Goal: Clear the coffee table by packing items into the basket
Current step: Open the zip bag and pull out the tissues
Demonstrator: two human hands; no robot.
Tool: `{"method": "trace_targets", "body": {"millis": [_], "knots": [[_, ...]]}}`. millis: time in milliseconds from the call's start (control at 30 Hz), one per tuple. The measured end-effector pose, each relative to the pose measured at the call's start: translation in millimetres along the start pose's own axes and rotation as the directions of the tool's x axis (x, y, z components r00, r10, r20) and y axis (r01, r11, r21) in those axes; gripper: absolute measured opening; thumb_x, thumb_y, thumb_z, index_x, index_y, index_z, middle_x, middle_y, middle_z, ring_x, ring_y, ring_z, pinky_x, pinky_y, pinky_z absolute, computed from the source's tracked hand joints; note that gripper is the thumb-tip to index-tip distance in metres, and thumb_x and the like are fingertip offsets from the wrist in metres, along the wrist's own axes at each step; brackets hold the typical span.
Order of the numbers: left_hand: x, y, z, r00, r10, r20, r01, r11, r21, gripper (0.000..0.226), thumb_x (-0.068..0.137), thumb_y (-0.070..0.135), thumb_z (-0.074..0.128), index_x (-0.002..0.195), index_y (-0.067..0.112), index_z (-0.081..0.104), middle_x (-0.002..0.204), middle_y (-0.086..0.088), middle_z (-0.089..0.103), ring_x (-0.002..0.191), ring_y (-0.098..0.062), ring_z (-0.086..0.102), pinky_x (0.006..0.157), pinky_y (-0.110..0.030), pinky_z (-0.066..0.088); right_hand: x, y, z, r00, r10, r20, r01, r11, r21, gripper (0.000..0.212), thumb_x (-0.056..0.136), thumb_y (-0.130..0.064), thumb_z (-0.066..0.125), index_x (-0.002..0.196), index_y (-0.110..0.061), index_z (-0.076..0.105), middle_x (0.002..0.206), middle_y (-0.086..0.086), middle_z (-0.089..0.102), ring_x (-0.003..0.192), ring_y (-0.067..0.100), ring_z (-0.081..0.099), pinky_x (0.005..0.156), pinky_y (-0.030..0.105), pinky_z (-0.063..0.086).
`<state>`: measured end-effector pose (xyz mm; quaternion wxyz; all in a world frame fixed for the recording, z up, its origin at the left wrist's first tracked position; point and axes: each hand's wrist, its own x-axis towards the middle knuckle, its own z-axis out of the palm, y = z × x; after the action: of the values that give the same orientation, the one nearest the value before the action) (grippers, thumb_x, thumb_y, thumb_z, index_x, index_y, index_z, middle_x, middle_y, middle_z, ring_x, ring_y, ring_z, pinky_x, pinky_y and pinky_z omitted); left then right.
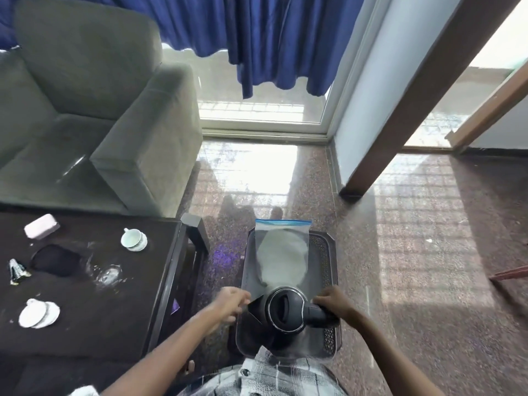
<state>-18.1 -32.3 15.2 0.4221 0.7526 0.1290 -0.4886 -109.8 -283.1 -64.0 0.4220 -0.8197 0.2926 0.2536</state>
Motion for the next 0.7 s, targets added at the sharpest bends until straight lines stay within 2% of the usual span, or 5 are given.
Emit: {"method": "trace_targets", "body": {"millis": [100, 233, 400, 533, 700], "knots": [[4, 23, -7, 0.997, 0.077, -0.031, -0.075, 0.995, 0.067, 0.025, 0.097, 0.012, 0.036, 0.11, 0.014, 0.057, 0.089, 0.003, 0.057, 0.067, -0.006, 0.046, 0.056, -0.017, 0.034, 23, -25, -17, 0.998, -0.031, -0.062, 0.031, 1.0, -0.002, 0.039, 0.075, -0.004, 0.06, 0.039, -0.017, 0.051, 0.037, -0.007, 0.05, 0.038, 0.004, 0.046, 0.045, 0.019, 0.036], [1, 48, -15, 0.99, 0.132, -0.046, -0.128, 0.989, 0.069, 0.032, 0.097, 0.011, 0.032, 0.12, 0.008, 0.055, 0.104, -0.004, 0.059, 0.077, -0.011, 0.051, 0.061, -0.02, 0.037, 62, -65, -21, 0.987, 0.077, -0.14, -0.011, 0.907, 0.422, 0.01, 0.081, 0.001, 0.059, 0.085, -0.008, 0.06, 0.066, 0.006, 0.06, 0.046, 0.013, 0.055, 0.043, 0.017, 0.04], [-6, 46, -29, 0.986, 0.153, -0.071, -0.15, 0.988, 0.041, 0.031, 0.096, 0.015, 0.036, 0.118, 0.015, 0.058, 0.112, -0.001, 0.064, 0.1, -0.018, 0.061, 0.083, -0.028, 0.047, 92, -75, -3, 0.965, 0.259, 0.042, -0.177, 0.527, 0.831, 0.073, 0.084, 0.004, 0.054, 0.143, -0.017, 0.017, 0.122, 0.014, 0.046, 0.089, 0.037, 0.063, 0.062, 0.033, 0.049], [-10, 29, -43, 0.987, 0.123, -0.101, -0.127, 0.991, -0.042, 0.03, 0.096, 0.015, 0.038, 0.117, 0.019, 0.059, 0.115, -0.001, 0.066, 0.102, -0.017, 0.064, 0.082, -0.028, 0.051, 95, -76, 1, 0.956, 0.293, 0.031, -0.185, 0.515, 0.837, 0.091, 0.081, 0.007, 0.061, 0.147, -0.014, 0.001, 0.11, 0.015, 0.046, 0.089, 0.036, 0.064, 0.065, 0.035, 0.051], [-21, 9, -51, 0.992, 0.085, -0.093, -0.099, 0.984, -0.151, 0.029, 0.096, 0.016, 0.039, 0.116, 0.02, 0.06, 0.113, 0.001, 0.067, 0.103, -0.017, 0.064, 0.09, -0.032, 0.05, 77, -98, -12, 0.969, 0.246, -0.016, -0.141, 0.606, 0.783, 0.015, 0.077, 0.009, 0.06, 0.086, -0.003, 0.057, 0.041, 0.002, 0.05, 0.028, 0.007, 0.042, 0.038, 0.015, 0.04]]}}
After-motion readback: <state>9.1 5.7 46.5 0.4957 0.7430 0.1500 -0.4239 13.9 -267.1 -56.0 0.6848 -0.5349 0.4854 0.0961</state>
